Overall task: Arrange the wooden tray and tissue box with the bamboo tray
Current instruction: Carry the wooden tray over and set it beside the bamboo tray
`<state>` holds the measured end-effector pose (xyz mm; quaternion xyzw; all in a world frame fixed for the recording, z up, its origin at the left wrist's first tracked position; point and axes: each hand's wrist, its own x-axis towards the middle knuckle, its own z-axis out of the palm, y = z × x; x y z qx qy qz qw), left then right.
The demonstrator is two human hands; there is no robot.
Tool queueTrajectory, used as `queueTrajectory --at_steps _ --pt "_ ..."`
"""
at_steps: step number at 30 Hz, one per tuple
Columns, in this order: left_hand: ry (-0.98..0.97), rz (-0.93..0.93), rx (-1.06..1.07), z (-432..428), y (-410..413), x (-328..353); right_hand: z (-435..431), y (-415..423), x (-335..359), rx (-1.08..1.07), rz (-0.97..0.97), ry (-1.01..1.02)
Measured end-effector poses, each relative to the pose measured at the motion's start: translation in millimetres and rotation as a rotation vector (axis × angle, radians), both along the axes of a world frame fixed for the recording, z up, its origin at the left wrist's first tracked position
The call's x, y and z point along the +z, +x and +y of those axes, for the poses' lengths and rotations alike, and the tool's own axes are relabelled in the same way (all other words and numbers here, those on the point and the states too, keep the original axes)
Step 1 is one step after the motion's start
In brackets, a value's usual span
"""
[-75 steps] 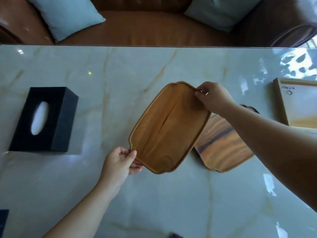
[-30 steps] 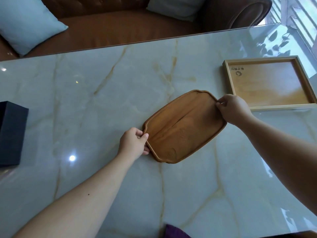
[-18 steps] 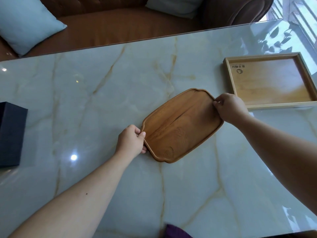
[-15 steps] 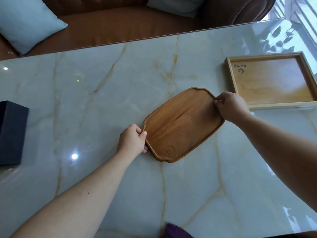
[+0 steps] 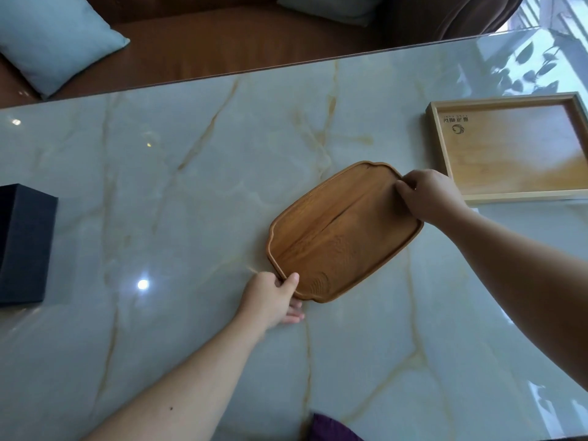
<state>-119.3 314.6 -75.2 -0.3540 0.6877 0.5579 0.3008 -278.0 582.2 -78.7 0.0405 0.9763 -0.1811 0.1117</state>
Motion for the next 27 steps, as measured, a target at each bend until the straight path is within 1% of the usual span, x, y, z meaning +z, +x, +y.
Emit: queueTrajectory --at_steps 3,6,9,11,13,16,19,23,27 --pt "0.026 0.048 0.076 6.7 6.4 -1.1 -1.0 0.5 1.9 -0.024 0.009 -0.032" --pt "0.018 0.066 0.072 1.5 5.0 -3.0 1.5 1.5 3.7 -0.038 -0.022 -0.062" --pt "-0.051 0.093 0.031 -8.8 -0.9 -6.1 3.1 8.9 5.9 -0.069 -0.065 -0.103" --pt "-0.114 0.132 0.014 -20.3 -9.2 -8.0 4.2 18.7 5.4 -0.137 -0.099 -0.167" --pt "-0.185 0.173 -0.027 -34.5 -19.2 -9.0 4.7 32.4 3.1 -0.199 -0.113 -0.245" --pt "-0.284 0.212 -0.154 -52.5 -31.3 -6.0 3.5 55.8 -1.3 -0.251 -0.121 -0.349" --pt "-0.334 0.229 -0.285 -61.2 -35.2 -2.8 3.8 77.5 -5.3 -0.306 -0.129 -0.440" --pt "-0.337 0.279 -0.385 -68.7 -28.1 -5.5 2.8 105.1 -9.3 -0.367 -0.080 -0.511" --pt "-0.282 0.353 -0.393 -69.3 -15.4 -6.2 3.9 131.1 -6.0 -0.425 -0.017 -0.512"
